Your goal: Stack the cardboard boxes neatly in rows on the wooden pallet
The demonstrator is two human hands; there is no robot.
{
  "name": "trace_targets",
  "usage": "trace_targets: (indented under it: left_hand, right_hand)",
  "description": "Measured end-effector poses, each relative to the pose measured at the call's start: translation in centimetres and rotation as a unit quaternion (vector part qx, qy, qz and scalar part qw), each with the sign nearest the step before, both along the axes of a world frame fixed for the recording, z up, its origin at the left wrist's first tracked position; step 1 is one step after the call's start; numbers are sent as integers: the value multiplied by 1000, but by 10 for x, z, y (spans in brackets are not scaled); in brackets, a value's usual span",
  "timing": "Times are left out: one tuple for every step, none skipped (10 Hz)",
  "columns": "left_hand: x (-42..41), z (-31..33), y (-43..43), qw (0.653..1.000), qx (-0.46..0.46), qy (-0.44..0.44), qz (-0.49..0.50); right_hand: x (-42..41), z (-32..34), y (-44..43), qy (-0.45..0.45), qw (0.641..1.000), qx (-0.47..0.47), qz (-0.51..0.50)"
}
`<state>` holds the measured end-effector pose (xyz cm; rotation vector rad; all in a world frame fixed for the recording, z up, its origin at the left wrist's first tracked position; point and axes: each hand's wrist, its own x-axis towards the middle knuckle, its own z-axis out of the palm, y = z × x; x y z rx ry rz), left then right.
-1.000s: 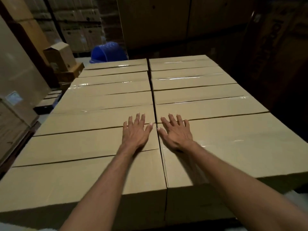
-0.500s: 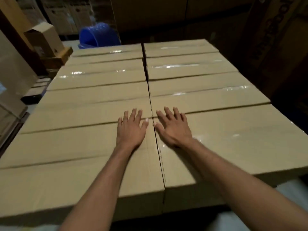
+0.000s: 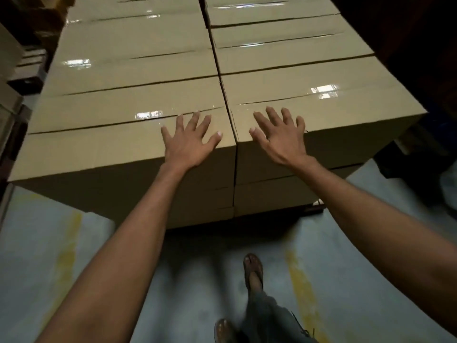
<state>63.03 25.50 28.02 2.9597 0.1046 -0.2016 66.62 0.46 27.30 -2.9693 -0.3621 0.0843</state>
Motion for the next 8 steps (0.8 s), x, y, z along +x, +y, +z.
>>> trace_targets:
  left_hand:
    - [-5, -7, -5, 1000, 16, -3, -5]
    - [-7, -11, -5, 999, 31, -15, -15]
    - [-4, -6, -5, 1000, 13, -9, -11]
    - [0, -3, -6, 1000, 11, -2, -9]
    - [-6, 5, -14, 999, 26, -21, 13]
    - [-27, 10, -26, 996, 39, -76, 18]
    - [-64, 26, -37, 993, -37, -111, 30]
    - [-85, 38, -35, 994, -68, -79, 38]
  right_hand:
    - [-4, -7, -6, 1, 1000, 8, 16]
    - [-5, -11, -12, -7, 1000, -2, 24]
    - [5, -2, -7, 28, 999, 3, 25]
    - [12, 2, -6, 48, 998, -5, 27]
    - [10, 14, -17, 103, 993, 12, 51]
    - [-3, 19, -24, 104, 991, 52, 67]
    - [-34, 31, -39, 62, 987, 130, 74]
    - [-58, 40, -55, 84, 970, 217, 74]
